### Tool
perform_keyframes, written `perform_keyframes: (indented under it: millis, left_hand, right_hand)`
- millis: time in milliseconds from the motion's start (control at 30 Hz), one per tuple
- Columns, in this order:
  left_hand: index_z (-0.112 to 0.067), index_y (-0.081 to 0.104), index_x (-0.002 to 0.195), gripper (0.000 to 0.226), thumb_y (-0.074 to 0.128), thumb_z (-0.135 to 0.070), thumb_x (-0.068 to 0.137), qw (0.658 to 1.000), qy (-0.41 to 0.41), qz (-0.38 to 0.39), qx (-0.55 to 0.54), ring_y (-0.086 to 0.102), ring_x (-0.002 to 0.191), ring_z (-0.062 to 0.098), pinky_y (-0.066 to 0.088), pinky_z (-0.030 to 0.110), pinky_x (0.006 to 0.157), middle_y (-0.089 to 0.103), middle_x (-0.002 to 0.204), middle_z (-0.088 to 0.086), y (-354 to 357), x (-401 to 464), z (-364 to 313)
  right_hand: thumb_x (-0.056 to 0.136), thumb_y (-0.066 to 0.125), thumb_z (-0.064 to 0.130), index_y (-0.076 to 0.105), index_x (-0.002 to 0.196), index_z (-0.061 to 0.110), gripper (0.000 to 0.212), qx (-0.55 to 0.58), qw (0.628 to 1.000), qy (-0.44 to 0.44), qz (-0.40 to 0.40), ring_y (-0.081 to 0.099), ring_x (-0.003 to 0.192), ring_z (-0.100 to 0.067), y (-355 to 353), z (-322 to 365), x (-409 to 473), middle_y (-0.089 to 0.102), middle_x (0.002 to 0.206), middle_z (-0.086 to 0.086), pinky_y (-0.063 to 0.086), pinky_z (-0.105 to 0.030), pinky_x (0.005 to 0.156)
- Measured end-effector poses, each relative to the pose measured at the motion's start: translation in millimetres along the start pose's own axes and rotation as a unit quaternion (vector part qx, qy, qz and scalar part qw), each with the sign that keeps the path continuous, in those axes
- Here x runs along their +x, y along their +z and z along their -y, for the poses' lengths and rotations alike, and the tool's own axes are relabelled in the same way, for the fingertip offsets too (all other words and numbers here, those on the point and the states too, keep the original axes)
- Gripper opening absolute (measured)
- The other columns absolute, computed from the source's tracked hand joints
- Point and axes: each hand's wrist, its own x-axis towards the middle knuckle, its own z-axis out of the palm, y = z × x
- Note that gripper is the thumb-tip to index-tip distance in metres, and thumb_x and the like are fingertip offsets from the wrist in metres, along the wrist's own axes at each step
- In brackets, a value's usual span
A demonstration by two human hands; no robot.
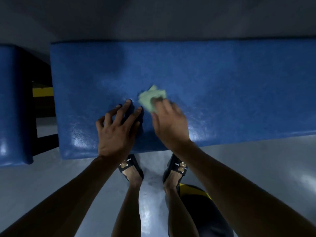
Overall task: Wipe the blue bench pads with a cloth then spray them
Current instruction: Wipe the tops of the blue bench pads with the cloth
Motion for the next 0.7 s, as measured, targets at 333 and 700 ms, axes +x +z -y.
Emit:
perform_keyframes:
  millis: [333,700]
  left_hand:
    - [-0.024,0.046,0.148,0.048,0.038,-0.036,0.102,0.997,0.039,-0.029,-0.066,0.037,0.139,0.030,0.030,0.048,0.104,0.039,0.156,0.002,-13,-9,22]
    - [-0.026,0.030,0.154,0.054,0.037,-0.039,0.102,0.999,-0.012,0.017,-0.026,0.024,0.147,0.031,0.020,0.051,0.114,0.027,0.162,0.002,-14,-16,48]
  right_hand:
    - [0.094,0.040,0.043,0.048,0.120,0.008,0.045,-0.068,0.957,0.282,-0.005,0.061,0.088,-0.045,-72,-169,-18,0.063,0.106,-0.022,0.046,-0.047,0.073]
    - [0.090,0.059,0.019,0.060,0.114,0.015,0.025,0.018,0.997,-0.015,0.069,0.062,0.082,-0.027,-7,26,-41,0.065,0.097,-0.005,0.050,-0.038,0.072]
